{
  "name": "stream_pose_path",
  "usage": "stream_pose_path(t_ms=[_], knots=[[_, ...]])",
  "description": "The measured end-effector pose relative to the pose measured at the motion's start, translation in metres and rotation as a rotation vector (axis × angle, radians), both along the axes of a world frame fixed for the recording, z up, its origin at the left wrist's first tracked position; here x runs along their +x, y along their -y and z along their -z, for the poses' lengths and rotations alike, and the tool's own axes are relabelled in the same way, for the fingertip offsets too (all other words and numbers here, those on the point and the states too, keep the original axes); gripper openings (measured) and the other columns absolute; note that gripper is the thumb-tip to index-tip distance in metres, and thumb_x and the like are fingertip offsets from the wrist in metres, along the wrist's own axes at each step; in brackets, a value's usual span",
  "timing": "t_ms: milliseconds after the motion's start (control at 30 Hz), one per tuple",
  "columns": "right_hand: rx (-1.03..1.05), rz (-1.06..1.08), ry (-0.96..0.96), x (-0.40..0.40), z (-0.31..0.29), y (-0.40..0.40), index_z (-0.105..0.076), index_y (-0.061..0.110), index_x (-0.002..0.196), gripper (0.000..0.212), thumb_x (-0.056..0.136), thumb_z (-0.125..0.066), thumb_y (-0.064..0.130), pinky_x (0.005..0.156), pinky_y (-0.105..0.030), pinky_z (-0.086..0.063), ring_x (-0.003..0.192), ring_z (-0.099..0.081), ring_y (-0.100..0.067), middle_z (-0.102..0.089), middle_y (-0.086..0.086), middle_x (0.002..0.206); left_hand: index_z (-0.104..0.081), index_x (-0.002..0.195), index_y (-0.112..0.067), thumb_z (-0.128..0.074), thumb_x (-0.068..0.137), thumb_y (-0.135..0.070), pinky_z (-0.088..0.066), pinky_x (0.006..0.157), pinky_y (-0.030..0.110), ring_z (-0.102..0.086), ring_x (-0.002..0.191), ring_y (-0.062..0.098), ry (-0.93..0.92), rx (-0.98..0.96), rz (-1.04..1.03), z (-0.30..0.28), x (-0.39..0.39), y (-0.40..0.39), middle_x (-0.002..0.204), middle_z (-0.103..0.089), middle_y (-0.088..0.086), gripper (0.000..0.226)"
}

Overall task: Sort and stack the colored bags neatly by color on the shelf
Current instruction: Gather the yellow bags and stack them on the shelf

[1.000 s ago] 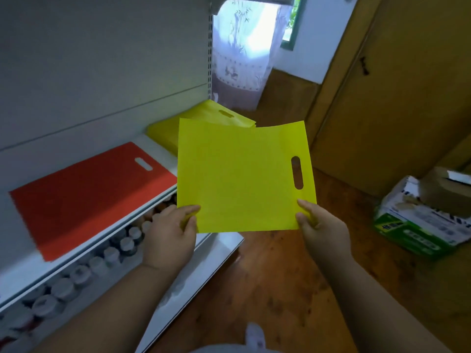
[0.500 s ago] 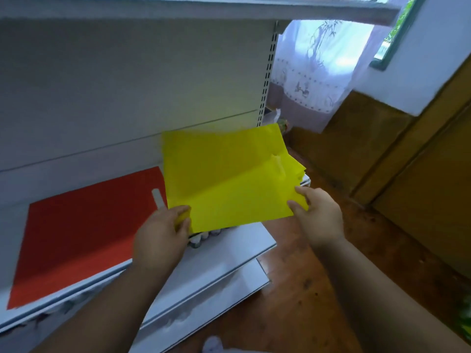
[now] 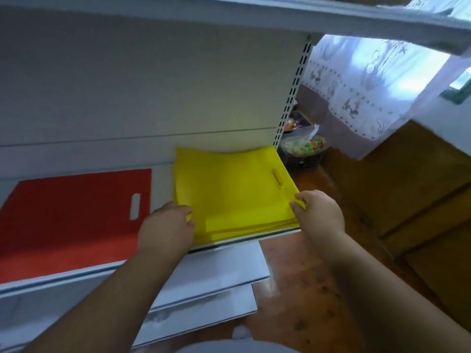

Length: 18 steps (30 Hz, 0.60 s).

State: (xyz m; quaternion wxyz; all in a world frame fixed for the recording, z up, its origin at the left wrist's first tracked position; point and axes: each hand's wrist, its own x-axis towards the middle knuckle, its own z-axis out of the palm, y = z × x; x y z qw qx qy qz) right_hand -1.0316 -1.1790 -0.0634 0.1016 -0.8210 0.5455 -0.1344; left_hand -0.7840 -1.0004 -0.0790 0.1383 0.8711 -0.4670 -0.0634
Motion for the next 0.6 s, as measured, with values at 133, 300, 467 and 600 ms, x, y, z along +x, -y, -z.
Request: stream_pose_path(t_ms=[133,300,467,600], knots=[[0.046,-0.061,-0.139,-0.006,0.004,0.023,-0.067,0.02,0.116,0.032,0.095,-0.056,0.041,0.074,-0.038,-0.054,0.091,-0.06,-0.025,-0.059,-0.002,0.109,-0.073,0.112,-0.03,-0.064,0.087,-0.035,-0.05,0.08,0.033,-0.064,0.094,0.029,0.103,0.046,-0.058,0.012,-0.016,0.01,0.108,-0.065,0.007,0.027],[0.049,-0.132,-0.198,-0.009,0.003,0.039,-0.067,0.023,0.11,0.032,0.094,-0.055,0.047,0.068,-0.036,-0.055,0.085,-0.06,-0.023,-0.057,0.0,0.105,-0.079,0.078,-0.027,-0.082,0.066,-0.029,-0.043,0.061,0.034,-0.059,0.065,0.033,0.239,0.037,-0.132,0.014,-0.032,0.018,0.075,-0.058,0.012,0.013],[0.016,-0.299,-0.114,0.007,-0.004,0.025,-0.064,0.024,0.12,0.037,0.096,-0.051,0.049,0.066,-0.03,-0.047,0.094,-0.061,-0.023,-0.06,0.001,0.117,-0.077,0.094,-0.024,-0.078,0.076,-0.034,-0.045,0.066,0.038,-0.061,0.073,0.034,0.247,-0.086,-0.185,0.009,-0.038,0.007,0.083,-0.061,0.01,0.021],[-0.011,-0.446,-0.014,0.046,-0.019,-0.005,-0.065,0.023,0.119,0.036,0.096,-0.051,0.047,0.074,-0.033,-0.051,0.097,-0.061,-0.022,-0.061,0.0,0.112,-0.077,0.097,-0.02,-0.068,0.076,-0.033,-0.047,0.067,0.039,-0.062,0.072,0.032,0.208,-0.221,-0.191,0.009,-0.033,-0.029,0.081,-0.06,0.005,0.026]])
